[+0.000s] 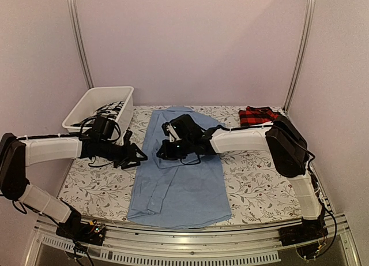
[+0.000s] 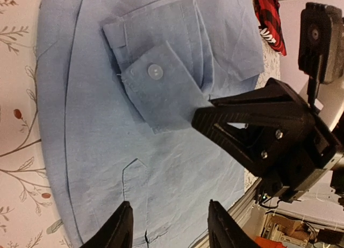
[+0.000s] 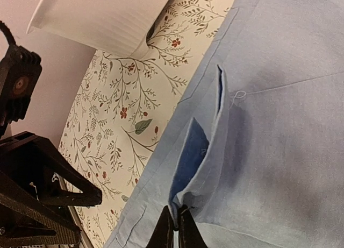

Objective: Fold and stack the long sleeve shirts
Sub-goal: Adjust the sleeve at the center of the board.

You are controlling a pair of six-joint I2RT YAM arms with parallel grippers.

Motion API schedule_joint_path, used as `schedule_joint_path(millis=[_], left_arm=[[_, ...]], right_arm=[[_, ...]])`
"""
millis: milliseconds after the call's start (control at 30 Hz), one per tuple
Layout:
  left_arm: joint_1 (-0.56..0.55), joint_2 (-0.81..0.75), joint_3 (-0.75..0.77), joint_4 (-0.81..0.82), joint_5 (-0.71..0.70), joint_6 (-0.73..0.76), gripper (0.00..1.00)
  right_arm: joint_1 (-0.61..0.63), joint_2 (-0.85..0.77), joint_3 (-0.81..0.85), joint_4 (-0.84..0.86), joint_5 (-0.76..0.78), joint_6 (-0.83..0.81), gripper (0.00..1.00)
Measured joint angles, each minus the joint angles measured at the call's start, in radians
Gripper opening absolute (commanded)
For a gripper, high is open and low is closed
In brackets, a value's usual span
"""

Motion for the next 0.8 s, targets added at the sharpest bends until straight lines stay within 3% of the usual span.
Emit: schedule_joint_path(millis=[267,433,700,800], left_arm=[[0.058,0.056,-0.025,0.133,0.02,-0.054,0.6],[0.064,0.165,-0.045,0.258,0.023,-0.082,0.64],[0.065,0.228,-0.075,0.365,0.041,-0.138,0.61],[0.065,0.232,-0.075,0.377,0.04,-0.146,0.53]], right_arm=[[0.046,0.059,0.049,0.017,-0.024,-0.029,0.09],[0.049,0.086,0.058,0.019,-0.034,-0.033,0.17],[0.049,0.089,0.058,0.019,-0.048,-0.048,0.25],[0.049,0.087,0.051,0.02,-0.045,-0.052,0.3]])
